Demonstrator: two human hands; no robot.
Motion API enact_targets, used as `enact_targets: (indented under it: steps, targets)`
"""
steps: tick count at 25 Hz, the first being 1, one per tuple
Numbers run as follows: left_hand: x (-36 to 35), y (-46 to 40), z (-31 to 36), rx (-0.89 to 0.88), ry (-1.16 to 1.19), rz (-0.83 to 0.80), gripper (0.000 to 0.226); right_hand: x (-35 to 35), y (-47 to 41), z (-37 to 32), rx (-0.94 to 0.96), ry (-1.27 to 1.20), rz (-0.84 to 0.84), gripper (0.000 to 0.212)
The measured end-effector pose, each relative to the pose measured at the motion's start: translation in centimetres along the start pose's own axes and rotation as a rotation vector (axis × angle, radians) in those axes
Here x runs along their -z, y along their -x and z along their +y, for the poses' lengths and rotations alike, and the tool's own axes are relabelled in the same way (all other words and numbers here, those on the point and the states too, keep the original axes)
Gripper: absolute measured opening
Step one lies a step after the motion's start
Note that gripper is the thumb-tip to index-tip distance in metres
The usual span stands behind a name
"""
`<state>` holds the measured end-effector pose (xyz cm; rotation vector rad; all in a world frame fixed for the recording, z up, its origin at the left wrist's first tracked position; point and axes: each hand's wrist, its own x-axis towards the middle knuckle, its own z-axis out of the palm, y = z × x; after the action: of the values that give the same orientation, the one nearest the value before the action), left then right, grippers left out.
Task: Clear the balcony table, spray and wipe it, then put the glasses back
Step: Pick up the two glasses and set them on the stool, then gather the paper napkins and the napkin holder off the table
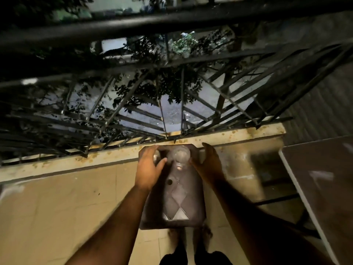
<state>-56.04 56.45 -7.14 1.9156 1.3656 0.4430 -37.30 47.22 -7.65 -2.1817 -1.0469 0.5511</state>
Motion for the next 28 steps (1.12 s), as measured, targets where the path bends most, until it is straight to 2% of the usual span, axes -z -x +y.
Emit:
enact_targets:
  steps: [2,6,11,14,19,24,28]
  targets:
    - [-0.2,1.0,5.1,-0.127,-0.051,-0.055,0.046,5.0,1.2,-0.7,-0.086,-0.037,0.041,0.055]
    - [-2.6,3.1,15.9,-0.371,-0.005,-0.164,0.036,14.7,4.4,1.1,-0.104,-0.021,0.191,0.051]
    - [-10.5,8.3,28.2,-0.689,0.015,-0.340,0.030,28.2,12.0,7.4,-0.265,-0.022,0.473,0.039]
    - [-16.2,13.0,33.1,-0.785,0.034,-0.425,0.027,33.7,17.9,12.3,-0.399,-0.026,0.605,0.032]
    - [-26.6,23.8,39.9,-0.904,-0.016,-0.628,0.027,41.1,29.8,22.6,-0.622,0.007,0.709,0.032]
    - [-34.3,30.4,42.7,-0.942,-0.040,-0.819,0.019,43.8,38.6,28.9,-0.769,0.018,0.660,0.026]
    - [-37.6,32.4,43.8,-0.949,-0.158,-0.845,0.020,43.2,42.0,31.5,-0.889,-0.041,0.655,0.021]
